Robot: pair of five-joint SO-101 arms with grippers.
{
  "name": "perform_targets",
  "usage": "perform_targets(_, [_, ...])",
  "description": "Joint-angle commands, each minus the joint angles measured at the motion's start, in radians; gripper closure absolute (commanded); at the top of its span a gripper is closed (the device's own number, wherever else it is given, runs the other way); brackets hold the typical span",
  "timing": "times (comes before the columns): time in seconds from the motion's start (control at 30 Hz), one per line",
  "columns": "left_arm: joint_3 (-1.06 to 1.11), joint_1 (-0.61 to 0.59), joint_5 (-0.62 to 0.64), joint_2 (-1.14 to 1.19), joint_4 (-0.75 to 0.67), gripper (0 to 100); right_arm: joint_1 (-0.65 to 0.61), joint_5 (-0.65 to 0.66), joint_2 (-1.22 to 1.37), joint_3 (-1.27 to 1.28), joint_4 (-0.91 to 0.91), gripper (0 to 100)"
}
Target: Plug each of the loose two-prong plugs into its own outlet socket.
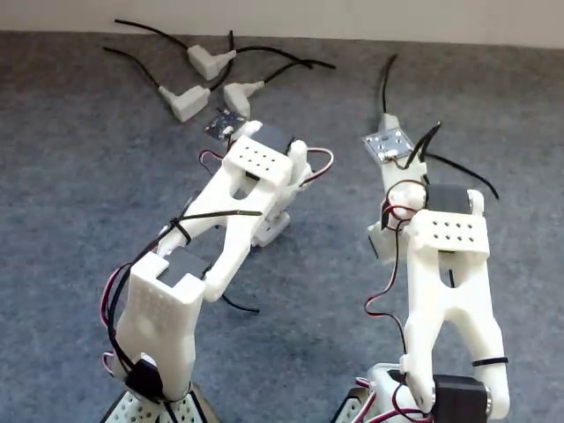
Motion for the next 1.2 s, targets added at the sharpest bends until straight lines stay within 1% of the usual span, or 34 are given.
perform_targets(0.0, [-0.013, -0.048, -0.046, 0.035, 0.020, 99, 0.010, -0.008, -0.007, -0.002, -0.012, 99.1])
perform_targets(0.13, [-0.025, -0.056, -0.049, 0.140, 0.015, 99, 0.010, -0.008, -0.007, -0.002, -0.012, 99.1])
perform_targets(0.17, [-0.028, -0.053, -0.066, 0.163, 0.015, 99, 0.010, -0.008, -0.007, -0.002, -0.012, 99.1])
perform_targets(0.3, [-0.119, -0.048, -0.196, 0.223, 0.041, 99, 0.010, -0.008, -0.007, -0.002, -0.012, 99.1])
perform_targets(0.4, [-0.159, -0.047, -0.308, 0.251, 0.126, 99, 0.012, -0.008, -0.007, -0.002, -0.012, 99.1])
perform_targets(0.5, [-0.168, -0.050, -0.385, 0.271, 0.222, 99, 0.012, -0.008, -0.007, -0.002, -0.012, 99.1])
perform_targets(0.63, [-0.163, -0.053, -0.526, 0.295, 0.313, 99, 0.012, -0.008, -0.007, -0.002, -0.012, 99.1])
perform_targets(0.73, [-0.163, -0.050, -0.654, 0.326, 0.336, 99, 0.012, -0.008, -0.008, -0.002, -0.012, 99.1])
perform_targets(0.83, [-0.171, -0.048, -0.812, 0.332, 0.336, 99, 0.012, -0.008, -0.008, -0.002, -0.012, 99.1])
perform_targets(0.9, [-0.193, -0.048, -0.899, 0.308, 0.341, 95, 0.012, -0.008, -0.010, -0.002, -0.012, 99.1])
perform_targets(1.03, [-0.219, -0.058, -1.025, 0.219, 0.354, 82, 0.012, -0.008, -0.010, -0.002, -0.012, 99.1])
perform_targets(1.1, [-0.213, -0.053, -1.126, 0.153, 0.356, 77, 0.012, -0.008, -0.008, -0.002, -0.012, 99.1])
perform_targets(1.17, [-0.214, -0.056, -1.241, 0.082, 0.356, 74, 0.012, -0.008, -0.007, -0.002, -0.013, 99.1])
